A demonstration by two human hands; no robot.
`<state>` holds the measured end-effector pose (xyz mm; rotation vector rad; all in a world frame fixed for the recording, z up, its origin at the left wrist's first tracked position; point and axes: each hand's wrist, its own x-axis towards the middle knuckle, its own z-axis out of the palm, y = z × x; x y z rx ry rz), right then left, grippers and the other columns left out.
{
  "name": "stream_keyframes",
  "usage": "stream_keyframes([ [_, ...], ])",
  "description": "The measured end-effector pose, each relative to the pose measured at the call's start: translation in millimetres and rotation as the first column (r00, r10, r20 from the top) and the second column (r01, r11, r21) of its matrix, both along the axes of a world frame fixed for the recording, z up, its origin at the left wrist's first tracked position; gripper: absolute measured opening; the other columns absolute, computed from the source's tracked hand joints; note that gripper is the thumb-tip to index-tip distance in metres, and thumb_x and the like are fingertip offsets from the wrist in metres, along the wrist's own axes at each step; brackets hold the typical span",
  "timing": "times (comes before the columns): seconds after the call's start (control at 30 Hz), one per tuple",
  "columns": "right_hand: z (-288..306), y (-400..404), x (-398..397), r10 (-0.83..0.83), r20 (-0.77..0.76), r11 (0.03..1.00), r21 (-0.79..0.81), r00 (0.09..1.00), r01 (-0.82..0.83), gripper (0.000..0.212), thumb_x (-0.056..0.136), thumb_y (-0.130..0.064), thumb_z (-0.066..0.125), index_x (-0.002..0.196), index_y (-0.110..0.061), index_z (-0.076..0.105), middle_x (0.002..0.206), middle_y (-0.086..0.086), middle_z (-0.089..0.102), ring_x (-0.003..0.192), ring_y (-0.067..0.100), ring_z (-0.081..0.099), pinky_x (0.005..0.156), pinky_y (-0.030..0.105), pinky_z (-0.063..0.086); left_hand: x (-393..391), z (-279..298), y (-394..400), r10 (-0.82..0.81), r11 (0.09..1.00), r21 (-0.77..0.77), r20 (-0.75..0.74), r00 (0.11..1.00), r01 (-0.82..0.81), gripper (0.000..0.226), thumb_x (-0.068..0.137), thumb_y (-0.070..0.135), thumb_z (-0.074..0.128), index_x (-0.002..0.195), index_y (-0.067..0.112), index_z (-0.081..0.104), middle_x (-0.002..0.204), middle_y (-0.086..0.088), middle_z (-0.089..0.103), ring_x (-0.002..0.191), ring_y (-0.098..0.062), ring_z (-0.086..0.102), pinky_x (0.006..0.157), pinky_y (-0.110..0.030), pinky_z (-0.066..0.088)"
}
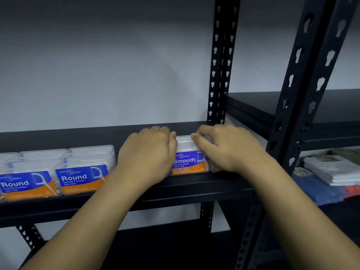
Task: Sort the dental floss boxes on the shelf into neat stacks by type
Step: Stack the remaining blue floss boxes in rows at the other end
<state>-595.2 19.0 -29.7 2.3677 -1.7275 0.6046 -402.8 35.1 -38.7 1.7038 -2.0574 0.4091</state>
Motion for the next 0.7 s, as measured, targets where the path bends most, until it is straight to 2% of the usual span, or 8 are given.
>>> stream_keyframes([
  [0.23,-1.5,3.7,0.6,-0.017,-0.01,1.0,-0.014,1.0,0.017,0.039,0.103,-0.057,0.03,0.112,-0.033,0.059,0.102,-0.006,0.07,0.1,0.019,0.062,0.079,0.035,0.033,-0.1,-1.5,1.2,0.001,1.0,-0.001,0.012,1.0,-0.001,0.038,0.106,0.038,0.025,0.106,0.018,0.057,0.107,-0.004,0.065,0.097,-0.027,0.061,0.082,-0.039,0.045],
  [0.43,-1.6,7.9,2.5,-0.042,0.034,0.999,-0.017,0.999,0.043,0.038,0.103,-0.055,0.033,0.106,-0.03,0.061,0.087,-0.011,0.059,0.085,0.016,0.053,0.059,0.031,0.03,-2.7,-4.7,5.5,0.002,0.998,-0.067,0.004,1.0,-0.002,0.034,0.105,0.039,0.025,0.095,0.019,0.051,0.102,-0.005,0.066,0.092,-0.028,0.062,0.077,-0.039,0.042],
  [0.57,-2.1,10.6,3.5,-0.057,0.033,0.998,-0.032,0.998,0.058,0.039,0.103,-0.055,0.033,0.103,-0.028,0.061,0.089,-0.009,0.064,0.083,0.016,0.054,0.064,0.033,0.032,-3.4,-6.3,4.2,-0.017,0.994,-0.11,0.001,1.0,0.017,0.034,0.103,0.04,0.018,0.088,0.022,0.043,0.097,-0.006,0.067,0.087,-0.028,0.062,0.072,-0.038,0.04],
  [0.7,-1.4,11.8,3.1,-0.061,0.041,0.998,-0.018,0.997,0.061,0.041,0.103,-0.055,0.033,0.106,-0.027,0.063,0.094,-0.007,0.07,0.087,0.016,0.059,0.066,0.033,0.034,-2.7,-8.8,2.7,-0.03,0.992,-0.125,0.004,1.0,0.03,0.031,0.105,0.039,0.022,0.089,0.022,0.041,0.097,-0.006,0.067,0.087,-0.029,0.062,0.071,-0.037,0.037],
])
